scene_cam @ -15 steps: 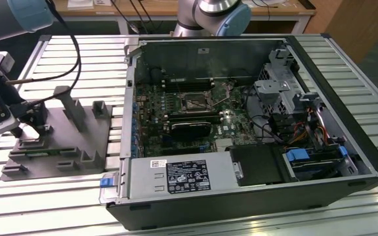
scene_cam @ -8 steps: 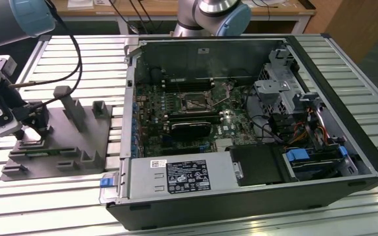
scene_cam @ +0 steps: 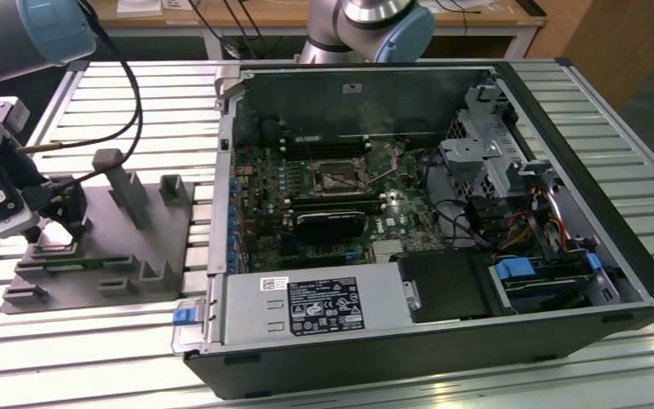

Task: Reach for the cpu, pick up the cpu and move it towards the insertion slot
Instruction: 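Pick up the cpu and move it towards the insertion slot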

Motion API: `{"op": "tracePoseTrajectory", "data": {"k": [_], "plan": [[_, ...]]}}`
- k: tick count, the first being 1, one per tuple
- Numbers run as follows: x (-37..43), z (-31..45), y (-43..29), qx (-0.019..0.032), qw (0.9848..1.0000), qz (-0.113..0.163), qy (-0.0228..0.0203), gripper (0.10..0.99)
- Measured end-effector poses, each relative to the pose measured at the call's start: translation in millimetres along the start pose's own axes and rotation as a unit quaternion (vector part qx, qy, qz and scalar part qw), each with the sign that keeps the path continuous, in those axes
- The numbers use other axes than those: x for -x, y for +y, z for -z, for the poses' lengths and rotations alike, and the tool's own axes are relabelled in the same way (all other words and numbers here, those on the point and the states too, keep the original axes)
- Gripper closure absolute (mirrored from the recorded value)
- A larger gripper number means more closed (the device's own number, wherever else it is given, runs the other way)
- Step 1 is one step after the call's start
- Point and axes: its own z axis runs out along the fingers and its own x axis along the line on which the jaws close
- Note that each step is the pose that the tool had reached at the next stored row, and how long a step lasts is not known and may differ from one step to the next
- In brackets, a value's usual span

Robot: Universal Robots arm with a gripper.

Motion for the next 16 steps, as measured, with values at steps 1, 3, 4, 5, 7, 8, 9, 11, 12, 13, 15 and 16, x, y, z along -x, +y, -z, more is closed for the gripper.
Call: {"op": "tracePoseTrajectory", "data": {"k": [1,3,4,5,7,8,9,11,12,13,15,16], "plan": [[0.0,0.0,0.0,0.0,1.0,0.0,0.0,0.475],[0.0,-0.3,0.0,0.0,1.0,0.0,0.0,0.475],[0.0,-1.2,0.0,0.0001,1.0,0.0,-0.0002,0.475],[0.0,-2.0,0.0,0.0001,1.0,0.0,-0.0001,0.475],[0.0,-2.3,-0.1,0.0,1.0,0.0,0.0001,0.475],[-0.1,-2.3,-0.1,-0.0001,1.0,0.0,0.0001,0.475],[-0.1,-2.3,-0.1,0.0,1.0,0.0,0.0001,0.475],[0.0,-2.4,-0.1,0.0,1.0,0.0,0.0,0.475],[0.0,-2.4,-0.1,0.0,1.0,0.0,0.0,0.475],[0.0,-2.4,-0.1,0.0,1.0,0.0,0.0,0.475],[-0.1,-2.4,-0.1,0.0,1.0,0.0,0.0001,0.486],[0.0,-2.4,-0.1,-0.0001,1.0,0.0,0.0001,0.545]]}}
